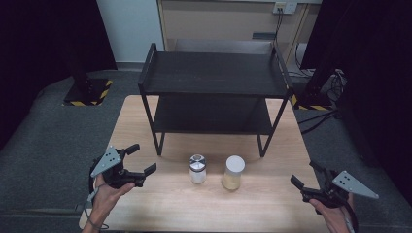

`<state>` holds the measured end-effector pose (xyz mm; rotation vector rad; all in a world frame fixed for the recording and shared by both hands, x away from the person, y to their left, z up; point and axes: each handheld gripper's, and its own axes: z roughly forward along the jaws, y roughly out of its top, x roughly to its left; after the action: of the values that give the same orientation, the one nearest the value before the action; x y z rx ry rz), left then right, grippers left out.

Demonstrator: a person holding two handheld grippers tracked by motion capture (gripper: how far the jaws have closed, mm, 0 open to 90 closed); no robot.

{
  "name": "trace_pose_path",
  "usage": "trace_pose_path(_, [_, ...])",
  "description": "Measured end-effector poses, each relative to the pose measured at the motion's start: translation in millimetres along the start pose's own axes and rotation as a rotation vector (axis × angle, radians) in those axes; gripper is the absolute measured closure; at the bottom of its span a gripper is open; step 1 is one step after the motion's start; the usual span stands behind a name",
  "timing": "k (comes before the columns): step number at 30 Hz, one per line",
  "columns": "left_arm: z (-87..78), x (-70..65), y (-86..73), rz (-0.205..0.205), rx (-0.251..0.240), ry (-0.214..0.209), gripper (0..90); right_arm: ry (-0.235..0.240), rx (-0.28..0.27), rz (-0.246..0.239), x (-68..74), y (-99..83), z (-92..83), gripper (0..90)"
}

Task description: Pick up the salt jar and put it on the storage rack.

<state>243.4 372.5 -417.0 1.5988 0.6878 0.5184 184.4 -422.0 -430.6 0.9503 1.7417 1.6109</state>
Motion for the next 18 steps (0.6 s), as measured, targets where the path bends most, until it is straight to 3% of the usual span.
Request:
trace_pose_path(6, [0.0,1.8,-1.8,-0.016,-0.003,0.001,0.5,-0.018,-0.007,0.018,-4.3,-3.8,-2.4,3.3])
trace_pose_path(18, [-3.7,4.5,-3.3,-0.030,-0.015,0.005,0.4,0.004,-0.004,0.007,-4.3,-3.9,1.0,2.4])
